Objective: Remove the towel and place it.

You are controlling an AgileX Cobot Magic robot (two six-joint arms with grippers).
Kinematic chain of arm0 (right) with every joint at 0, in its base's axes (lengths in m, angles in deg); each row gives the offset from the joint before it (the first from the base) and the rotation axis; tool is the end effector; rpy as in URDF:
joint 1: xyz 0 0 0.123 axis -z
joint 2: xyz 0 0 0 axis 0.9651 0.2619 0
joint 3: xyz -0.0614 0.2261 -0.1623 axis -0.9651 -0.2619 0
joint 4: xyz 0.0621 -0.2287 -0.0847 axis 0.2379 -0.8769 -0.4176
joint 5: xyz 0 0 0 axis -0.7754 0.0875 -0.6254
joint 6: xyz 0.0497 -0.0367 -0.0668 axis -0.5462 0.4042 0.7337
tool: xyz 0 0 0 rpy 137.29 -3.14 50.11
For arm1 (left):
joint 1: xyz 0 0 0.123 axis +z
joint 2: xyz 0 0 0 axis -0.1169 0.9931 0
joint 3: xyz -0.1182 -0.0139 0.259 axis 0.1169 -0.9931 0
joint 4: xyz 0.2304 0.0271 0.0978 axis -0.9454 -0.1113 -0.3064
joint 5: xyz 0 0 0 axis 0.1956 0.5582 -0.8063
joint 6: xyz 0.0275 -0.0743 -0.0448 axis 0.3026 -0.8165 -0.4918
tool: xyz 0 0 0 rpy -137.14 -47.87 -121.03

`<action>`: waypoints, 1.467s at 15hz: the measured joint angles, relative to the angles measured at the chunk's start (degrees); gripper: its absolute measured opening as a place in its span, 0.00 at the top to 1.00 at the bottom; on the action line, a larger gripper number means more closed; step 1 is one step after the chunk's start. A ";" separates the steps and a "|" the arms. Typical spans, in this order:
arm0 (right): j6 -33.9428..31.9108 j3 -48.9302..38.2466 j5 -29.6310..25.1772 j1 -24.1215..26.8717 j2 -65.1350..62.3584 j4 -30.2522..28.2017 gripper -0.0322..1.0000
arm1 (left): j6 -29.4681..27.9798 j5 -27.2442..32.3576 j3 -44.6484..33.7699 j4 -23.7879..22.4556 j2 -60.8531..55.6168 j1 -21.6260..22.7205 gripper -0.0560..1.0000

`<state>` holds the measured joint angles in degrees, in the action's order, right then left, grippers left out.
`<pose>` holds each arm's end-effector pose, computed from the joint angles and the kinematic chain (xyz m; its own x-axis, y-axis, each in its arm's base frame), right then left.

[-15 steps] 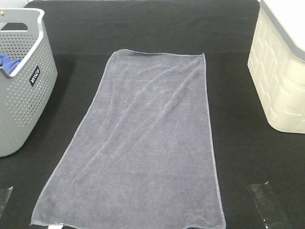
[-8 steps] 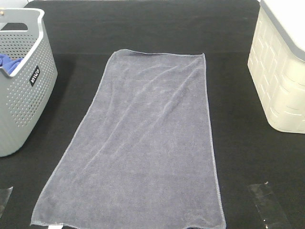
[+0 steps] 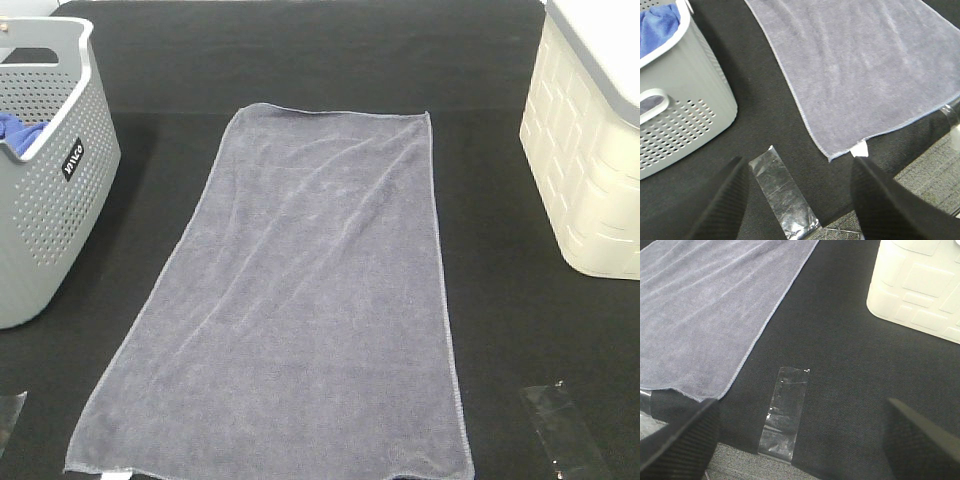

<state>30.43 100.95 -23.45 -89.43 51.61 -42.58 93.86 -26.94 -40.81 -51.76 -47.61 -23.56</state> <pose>0.0181 0.0060 0.2762 -0.5648 -0.1897 -0.8031 -0.2866 0.9577 -0.0247 0.0175 -0.0141 0.2813 -0.4857 0.3324 -0.8085 0.4546 0.8860 0.0911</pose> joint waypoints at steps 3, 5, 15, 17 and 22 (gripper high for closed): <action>0.00 0.00 0.00 1.49 0.00 0.00 0.18 | 0.00 0.00 0.00 0.06 -0.92 8.31 0.40; 0.00 0.00 0.00 6.88 0.00 0.00 0.18 | 0.00 -0.06 0.00 0.00 -3.38 12.15 0.40; 0.00 -0.11 0.40 17.25 -7.39 0.00 0.18 | 0.00 -0.06 -0.17 -0.17 -10.08 15.41 0.40; 0.00 -0.11 0.40 17.25 -9.34 0.00 0.18 | 0.00 -0.06 -0.17 -0.17 -10.08 15.41 0.40; 0.00 -0.11 0.40 14.21 -9.34 0.06 0.18 | 0.00 -0.06 -0.17 -0.29 -10.14 15.41 0.40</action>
<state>30.43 100.83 -23.05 -75.22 42.28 -42.53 93.86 -27.00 -40.98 -52.05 -57.75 -8.15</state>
